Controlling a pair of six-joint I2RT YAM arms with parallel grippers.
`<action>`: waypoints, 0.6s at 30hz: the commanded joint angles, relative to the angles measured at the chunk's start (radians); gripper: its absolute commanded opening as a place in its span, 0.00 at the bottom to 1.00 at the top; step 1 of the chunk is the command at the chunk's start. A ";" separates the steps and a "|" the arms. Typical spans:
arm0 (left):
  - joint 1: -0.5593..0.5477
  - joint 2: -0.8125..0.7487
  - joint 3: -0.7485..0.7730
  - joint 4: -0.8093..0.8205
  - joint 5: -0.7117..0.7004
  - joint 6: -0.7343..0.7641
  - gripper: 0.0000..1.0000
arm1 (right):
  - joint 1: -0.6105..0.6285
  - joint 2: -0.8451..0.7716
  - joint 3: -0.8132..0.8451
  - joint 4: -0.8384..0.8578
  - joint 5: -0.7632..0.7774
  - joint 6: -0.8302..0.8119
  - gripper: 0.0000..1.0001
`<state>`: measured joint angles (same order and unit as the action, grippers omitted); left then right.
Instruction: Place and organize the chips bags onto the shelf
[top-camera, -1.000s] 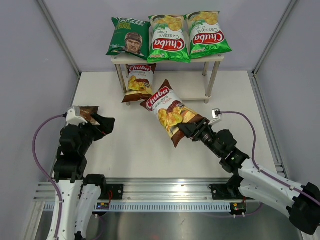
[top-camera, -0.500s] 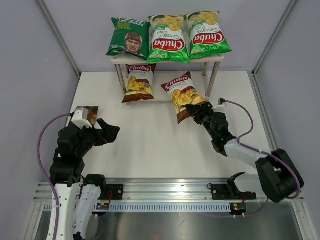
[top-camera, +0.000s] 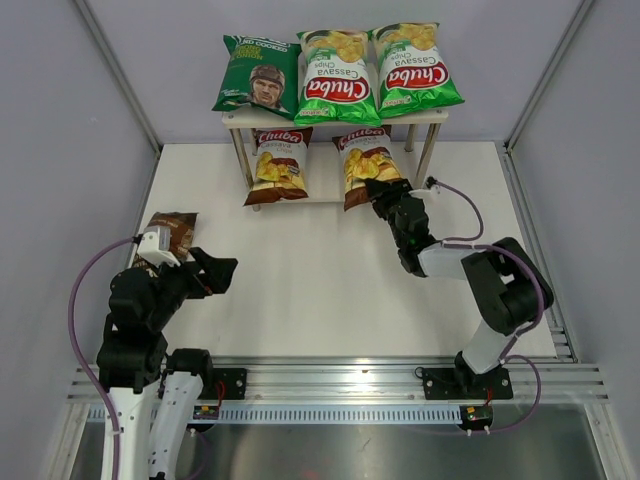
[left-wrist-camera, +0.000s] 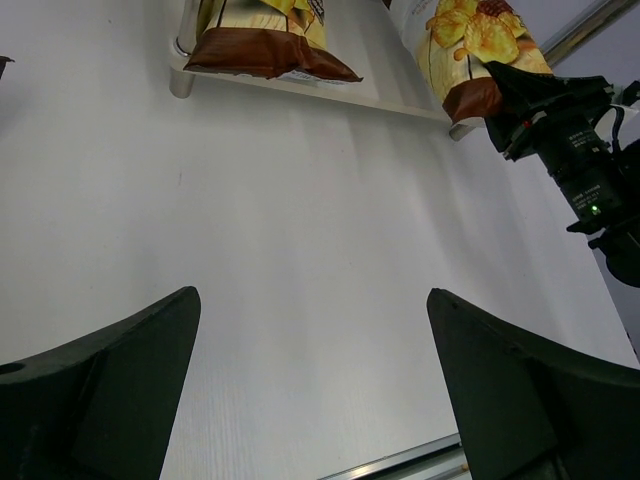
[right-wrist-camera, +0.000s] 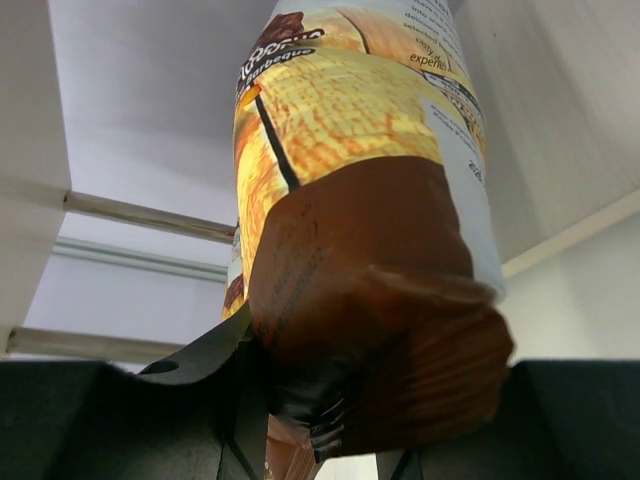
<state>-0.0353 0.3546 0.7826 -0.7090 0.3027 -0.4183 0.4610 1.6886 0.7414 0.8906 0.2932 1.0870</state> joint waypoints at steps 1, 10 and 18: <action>-0.003 0.004 -0.002 0.039 0.003 0.012 0.99 | 0.018 0.086 0.090 0.096 0.078 0.027 0.15; -0.003 0.009 0.001 0.036 -0.008 0.010 0.99 | 0.128 0.309 0.239 0.056 0.207 0.073 0.18; -0.005 0.000 0.003 0.031 -0.013 0.009 0.99 | 0.183 0.375 0.331 -0.079 0.282 0.137 0.28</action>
<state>-0.0353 0.3553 0.7826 -0.7094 0.2981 -0.4183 0.6312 2.0464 1.0286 0.8768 0.4896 1.1812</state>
